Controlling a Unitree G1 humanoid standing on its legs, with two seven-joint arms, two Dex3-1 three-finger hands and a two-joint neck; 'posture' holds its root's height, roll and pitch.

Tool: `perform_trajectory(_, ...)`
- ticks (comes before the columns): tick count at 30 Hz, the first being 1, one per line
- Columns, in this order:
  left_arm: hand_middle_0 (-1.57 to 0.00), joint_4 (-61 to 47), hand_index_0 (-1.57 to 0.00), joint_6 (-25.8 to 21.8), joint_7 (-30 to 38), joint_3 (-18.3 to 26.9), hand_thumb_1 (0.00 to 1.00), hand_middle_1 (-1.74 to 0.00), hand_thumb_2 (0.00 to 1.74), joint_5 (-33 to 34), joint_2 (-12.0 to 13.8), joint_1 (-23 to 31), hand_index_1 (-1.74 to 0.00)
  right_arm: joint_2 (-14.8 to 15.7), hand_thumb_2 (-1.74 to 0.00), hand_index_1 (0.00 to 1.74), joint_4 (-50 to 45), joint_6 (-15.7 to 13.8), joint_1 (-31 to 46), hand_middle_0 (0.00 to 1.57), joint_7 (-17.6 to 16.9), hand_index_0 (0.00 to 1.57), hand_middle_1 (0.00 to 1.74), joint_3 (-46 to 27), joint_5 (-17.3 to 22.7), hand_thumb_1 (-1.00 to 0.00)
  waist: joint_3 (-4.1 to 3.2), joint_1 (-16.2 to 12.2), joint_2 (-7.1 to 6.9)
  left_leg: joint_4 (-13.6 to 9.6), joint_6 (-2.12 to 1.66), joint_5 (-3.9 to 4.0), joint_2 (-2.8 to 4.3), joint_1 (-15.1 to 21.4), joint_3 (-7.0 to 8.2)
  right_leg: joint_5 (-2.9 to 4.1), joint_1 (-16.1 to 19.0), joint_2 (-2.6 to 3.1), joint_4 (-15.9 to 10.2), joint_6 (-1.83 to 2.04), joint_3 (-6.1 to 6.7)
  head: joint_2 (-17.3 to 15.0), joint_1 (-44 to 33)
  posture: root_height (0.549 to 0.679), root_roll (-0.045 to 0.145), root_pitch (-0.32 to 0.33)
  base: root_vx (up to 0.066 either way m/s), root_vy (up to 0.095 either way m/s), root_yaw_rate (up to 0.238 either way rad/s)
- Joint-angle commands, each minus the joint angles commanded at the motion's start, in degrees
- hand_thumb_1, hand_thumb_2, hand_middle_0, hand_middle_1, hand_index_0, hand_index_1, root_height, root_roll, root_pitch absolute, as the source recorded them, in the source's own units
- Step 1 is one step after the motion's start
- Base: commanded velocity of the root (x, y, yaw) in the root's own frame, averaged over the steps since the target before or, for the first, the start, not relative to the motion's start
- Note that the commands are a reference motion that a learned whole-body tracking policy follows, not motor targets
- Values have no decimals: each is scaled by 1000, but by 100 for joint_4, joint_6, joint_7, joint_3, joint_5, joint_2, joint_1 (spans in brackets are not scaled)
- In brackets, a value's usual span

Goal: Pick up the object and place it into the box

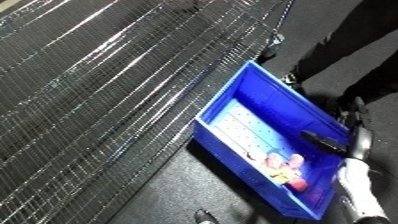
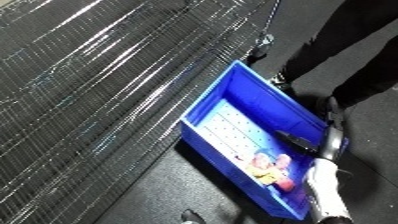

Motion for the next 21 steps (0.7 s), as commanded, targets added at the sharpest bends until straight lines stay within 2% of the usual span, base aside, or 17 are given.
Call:
perform_trajectory(6, -1570, -49, -1570, 74, 12, 146, 1000, -1740, 1740, 16, -43, 93, -1740, 104, 0, 0, -977, 106, -41, 0, 113, 0, 0, 277, -344, 0, -25, 146, -69, 6, 4, 29, -14, -36, -65, -8, 2, 1, 43, 0, -50, 56, -365, 632, 80, -208, -6, -12, 96)
perform_trajectory(15, -1570, -187, -1570, 157, 27, 273, 1000, -1740, 1740, -17, -139, 258, -1740, 100, 0, 0, -1775, 208, -475, 0, 396, 0, 0, 853, -352, 0, -10, 545, -145, 67, 10, 79, -73, -172, -237, 6, -17, 0, 133, -2, -121, 412, -1191, 631, 75, -210, -15, -17, 110)
perform_trajectory(21, -1570, -275, -1570, 198, 43, 337, 1000, -1740, 1740, 58, -158, 314, -1740, 106, 0, 0, -2116, 289, -787, 0, 589, 0, 0, 1331, -418, 0, -10, 796, -210, 109, 13, 104, -107, -261, -335, -23, -32, 5, 220, -11, -158, 651, -1891, 632, 73, -208, -6, -10, 119)
